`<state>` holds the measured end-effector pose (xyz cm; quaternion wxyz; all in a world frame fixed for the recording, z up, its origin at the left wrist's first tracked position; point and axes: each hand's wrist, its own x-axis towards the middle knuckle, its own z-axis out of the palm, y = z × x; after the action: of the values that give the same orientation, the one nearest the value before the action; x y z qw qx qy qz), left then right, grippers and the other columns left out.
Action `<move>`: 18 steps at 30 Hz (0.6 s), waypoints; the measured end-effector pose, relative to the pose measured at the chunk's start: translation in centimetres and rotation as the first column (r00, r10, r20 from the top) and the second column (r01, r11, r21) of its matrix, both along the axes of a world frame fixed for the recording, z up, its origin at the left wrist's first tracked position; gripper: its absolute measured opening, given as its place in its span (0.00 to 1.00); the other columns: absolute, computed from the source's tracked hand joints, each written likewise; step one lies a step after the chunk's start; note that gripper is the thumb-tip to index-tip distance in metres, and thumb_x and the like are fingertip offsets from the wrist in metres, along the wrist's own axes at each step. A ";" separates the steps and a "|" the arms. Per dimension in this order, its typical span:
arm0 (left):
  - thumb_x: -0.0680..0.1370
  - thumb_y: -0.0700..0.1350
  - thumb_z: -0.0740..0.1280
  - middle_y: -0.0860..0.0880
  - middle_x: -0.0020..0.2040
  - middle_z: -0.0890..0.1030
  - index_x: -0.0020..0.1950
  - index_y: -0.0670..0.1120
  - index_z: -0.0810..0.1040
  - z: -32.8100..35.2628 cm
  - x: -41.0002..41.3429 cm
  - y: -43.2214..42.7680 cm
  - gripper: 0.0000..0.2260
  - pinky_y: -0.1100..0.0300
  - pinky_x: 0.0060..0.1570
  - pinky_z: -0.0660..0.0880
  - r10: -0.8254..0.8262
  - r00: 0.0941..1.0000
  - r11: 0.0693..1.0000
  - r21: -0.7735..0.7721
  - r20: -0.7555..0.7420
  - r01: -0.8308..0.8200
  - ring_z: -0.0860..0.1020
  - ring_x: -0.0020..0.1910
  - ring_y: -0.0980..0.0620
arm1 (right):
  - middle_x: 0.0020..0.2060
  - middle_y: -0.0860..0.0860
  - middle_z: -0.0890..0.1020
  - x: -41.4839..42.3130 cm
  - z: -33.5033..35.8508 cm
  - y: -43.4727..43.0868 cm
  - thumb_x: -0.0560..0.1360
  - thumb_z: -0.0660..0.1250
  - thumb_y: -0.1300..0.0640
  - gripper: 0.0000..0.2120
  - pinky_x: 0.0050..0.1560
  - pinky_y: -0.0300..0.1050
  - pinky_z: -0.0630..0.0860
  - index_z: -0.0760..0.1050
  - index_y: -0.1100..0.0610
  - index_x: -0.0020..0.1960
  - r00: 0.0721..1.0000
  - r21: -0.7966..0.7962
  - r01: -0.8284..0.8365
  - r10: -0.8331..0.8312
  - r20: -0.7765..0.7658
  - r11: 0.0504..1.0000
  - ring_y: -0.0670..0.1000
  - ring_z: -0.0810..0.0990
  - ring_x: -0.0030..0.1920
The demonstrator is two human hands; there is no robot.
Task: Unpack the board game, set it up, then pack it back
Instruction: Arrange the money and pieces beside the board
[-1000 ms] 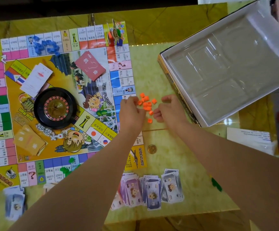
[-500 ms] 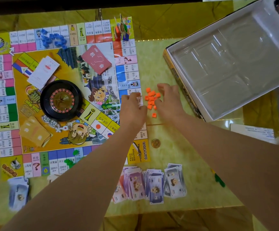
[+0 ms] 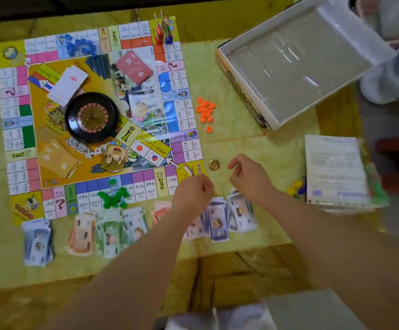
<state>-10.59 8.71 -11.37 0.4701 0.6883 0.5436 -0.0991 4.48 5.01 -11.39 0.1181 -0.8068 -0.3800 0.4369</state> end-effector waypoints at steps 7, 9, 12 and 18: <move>0.77 0.37 0.60 0.45 0.50 0.82 0.54 0.42 0.80 -1.0 -1.2 -6.0 0.11 0.56 0.49 0.73 -0.085 0.996 0.996 -0.037 -0.018 0.084 0.79 0.52 0.45 | 0.63 0.55 0.70 -0.7 -1.8 -8.0 0.71 0.70 0.64 0.25 0.56 0.45 0.69 0.68 0.58 0.66 0.971 0.114 -0.105 0.077 0.228 0.988 0.54 0.70 0.61; 0.77 0.36 0.60 0.43 0.48 0.83 0.52 0.40 0.81 -1.5 -1.3 -6.9 0.10 0.55 0.48 0.73 -0.079 0.997 0.997 -0.018 -0.005 0.079 0.79 0.49 0.44 | 0.67 0.55 0.67 -1.0 -2.3 -9.1 0.72 0.70 0.62 0.29 0.60 0.45 0.66 0.65 0.58 0.70 0.955 0.112 -0.194 0.162 0.248 0.975 0.56 0.67 0.65; 0.77 0.36 0.60 0.41 0.45 0.82 0.46 0.41 0.80 -2.0 -1.5 -7.7 0.09 0.57 0.41 0.70 -0.088 0.996 0.996 0.021 0.002 0.088 0.79 0.46 0.44 | 0.72 0.54 0.64 -1.4 -2.9 -9.6 0.73 0.70 0.60 0.34 0.65 0.50 0.66 0.60 0.57 0.74 0.918 0.056 -0.309 0.282 0.280 0.950 0.58 0.64 0.69; 0.76 0.35 0.60 0.45 0.38 0.75 0.38 0.42 0.74 -2.8 -1.7 -8.5 0.08 0.56 0.40 0.70 -0.078 0.997 0.995 0.062 0.020 0.077 0.77 0.42 0.41 | 0.67 0.53 0.64 -2.5 -3.8 -9.6 0.71 0.72 0.58 0.40 0.61 0.48 0.65 0.54 0.53 0.76 0.798 -0.139 -0.385 0.405 0.446 0.912 0.57 0.64 0.65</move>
<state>-12.25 0.19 -14.18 0.4506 0.7240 0.5140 -0.0930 1.96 -4.59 -15.23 -0.0869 -0.7928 -0.5476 0.2530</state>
